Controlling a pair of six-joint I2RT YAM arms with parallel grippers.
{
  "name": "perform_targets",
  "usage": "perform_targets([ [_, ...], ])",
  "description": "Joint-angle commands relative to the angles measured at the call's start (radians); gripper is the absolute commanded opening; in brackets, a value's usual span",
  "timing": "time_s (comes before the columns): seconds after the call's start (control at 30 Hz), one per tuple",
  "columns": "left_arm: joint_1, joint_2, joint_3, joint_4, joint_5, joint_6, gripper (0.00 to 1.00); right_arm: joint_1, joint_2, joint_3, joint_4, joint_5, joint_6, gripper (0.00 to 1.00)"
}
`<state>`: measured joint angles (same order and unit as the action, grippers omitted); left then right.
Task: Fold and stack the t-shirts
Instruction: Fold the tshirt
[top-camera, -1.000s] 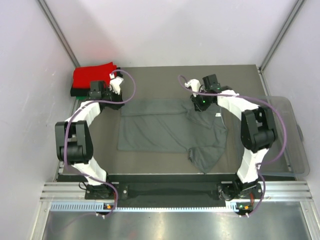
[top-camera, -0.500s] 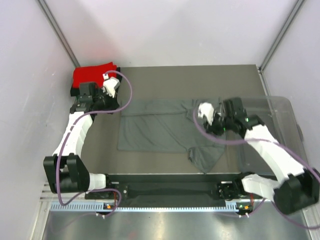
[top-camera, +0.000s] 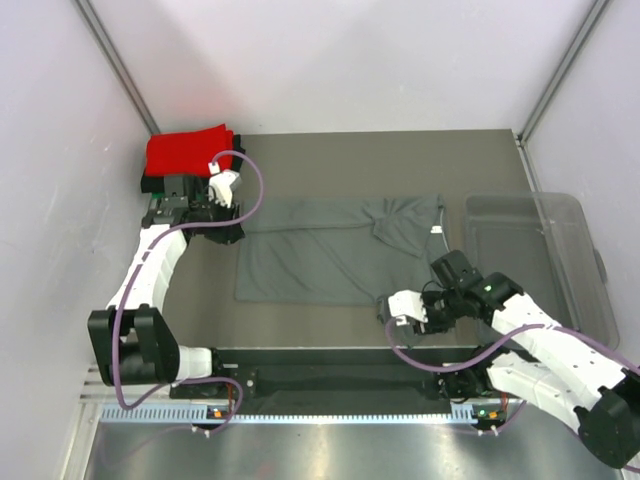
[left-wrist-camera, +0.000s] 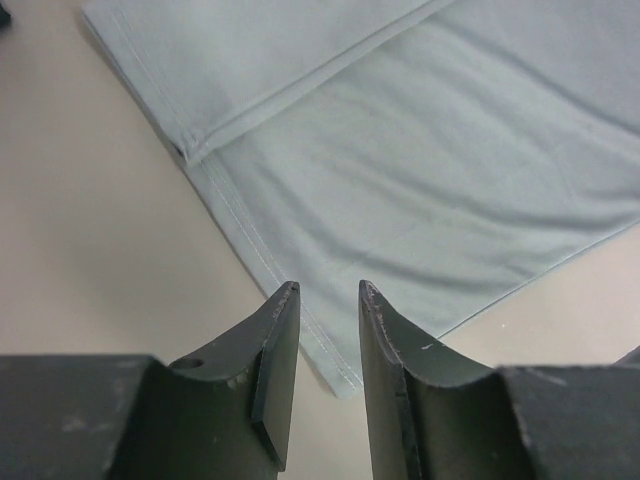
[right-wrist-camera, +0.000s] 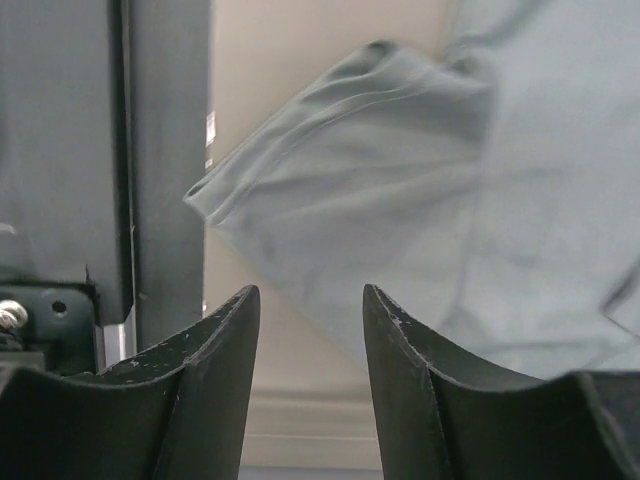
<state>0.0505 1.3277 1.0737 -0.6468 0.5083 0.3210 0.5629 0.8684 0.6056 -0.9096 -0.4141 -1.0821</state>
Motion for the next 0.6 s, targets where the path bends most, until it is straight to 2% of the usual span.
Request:
perform_targets([
  [0.0,-0.003,0.028,0.032,-0.017,-0.031,-0.034,0.35,0.041,0.003,-0.052,0.032,0.035,-0.108,0.46],
  [0.27,-0.003,0.076,0.022,0.001,-0.065,-0.037,0.34,0.147,0.056,-0.11,0.106,0.067,-0.147,0.45],
  [0.57,-0.003,0.106,0.023,0.003,-0.082,-0.03,0.33,0.287,0.11,-0.073,0.117,0.063,-0.055,0.45],
])
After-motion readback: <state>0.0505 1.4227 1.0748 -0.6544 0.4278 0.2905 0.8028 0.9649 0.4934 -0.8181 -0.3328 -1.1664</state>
